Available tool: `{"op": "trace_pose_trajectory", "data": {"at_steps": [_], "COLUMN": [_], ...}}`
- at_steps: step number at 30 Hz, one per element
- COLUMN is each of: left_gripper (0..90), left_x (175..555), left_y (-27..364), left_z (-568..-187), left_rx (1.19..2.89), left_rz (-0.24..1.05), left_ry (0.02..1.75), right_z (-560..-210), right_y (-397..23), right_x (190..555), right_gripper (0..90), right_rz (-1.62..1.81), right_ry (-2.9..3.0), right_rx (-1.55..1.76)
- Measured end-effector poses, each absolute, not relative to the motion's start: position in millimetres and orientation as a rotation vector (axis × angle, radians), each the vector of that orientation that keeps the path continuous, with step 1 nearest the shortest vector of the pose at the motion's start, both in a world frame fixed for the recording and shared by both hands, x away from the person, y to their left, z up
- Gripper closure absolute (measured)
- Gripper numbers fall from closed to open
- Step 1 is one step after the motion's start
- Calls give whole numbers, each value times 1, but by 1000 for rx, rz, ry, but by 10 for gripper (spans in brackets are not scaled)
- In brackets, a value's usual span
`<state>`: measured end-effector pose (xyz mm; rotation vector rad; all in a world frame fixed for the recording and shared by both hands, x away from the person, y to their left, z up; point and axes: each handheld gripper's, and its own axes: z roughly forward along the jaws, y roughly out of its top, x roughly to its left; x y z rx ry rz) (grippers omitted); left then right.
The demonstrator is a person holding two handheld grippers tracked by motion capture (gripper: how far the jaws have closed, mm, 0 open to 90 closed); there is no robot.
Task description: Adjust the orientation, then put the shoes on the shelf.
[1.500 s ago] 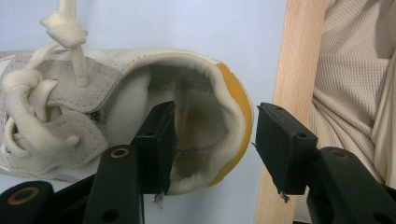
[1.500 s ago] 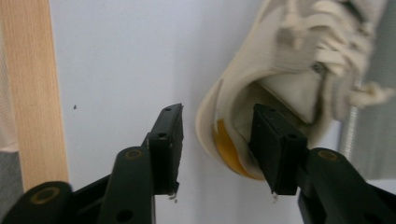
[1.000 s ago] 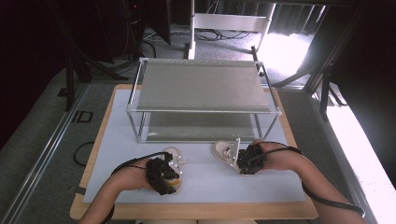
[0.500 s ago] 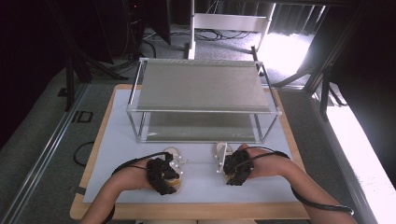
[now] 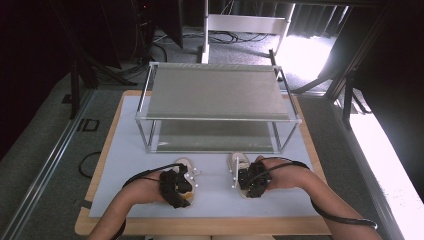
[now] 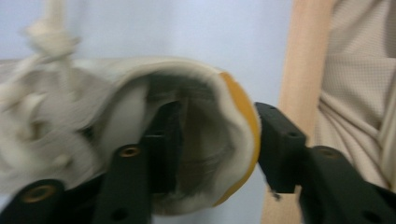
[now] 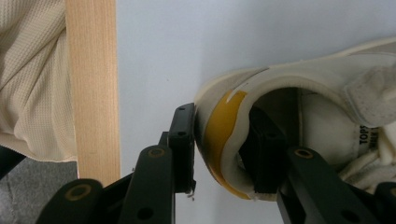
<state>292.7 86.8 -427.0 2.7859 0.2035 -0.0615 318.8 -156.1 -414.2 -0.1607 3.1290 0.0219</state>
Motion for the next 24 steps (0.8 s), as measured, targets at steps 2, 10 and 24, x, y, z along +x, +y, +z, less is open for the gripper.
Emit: {"op": "trace_pose_trajectory", "data": {"at_steps": [2, 10, 24], "left_gripper": [695, 777, 781], "left_x": [292, 296, 318], "left_y": [87, 81, 63], "left_z": [-427, -422, -411], "left_rx": [2780, 2787, 2780], "left_rz": [-99, -137, 55], "left_ry": [171, 79, -49], "right_z": [-414, -409, -394], "right_y": [-156, -160, -161], "right_x": [318, 314, 335], "right_gripper": [716, 746, 743], "right_rz": [29, 29, 101], "right_ry": [3142, 3178, 3104], "right_rx": [-175, -189, -133]}}
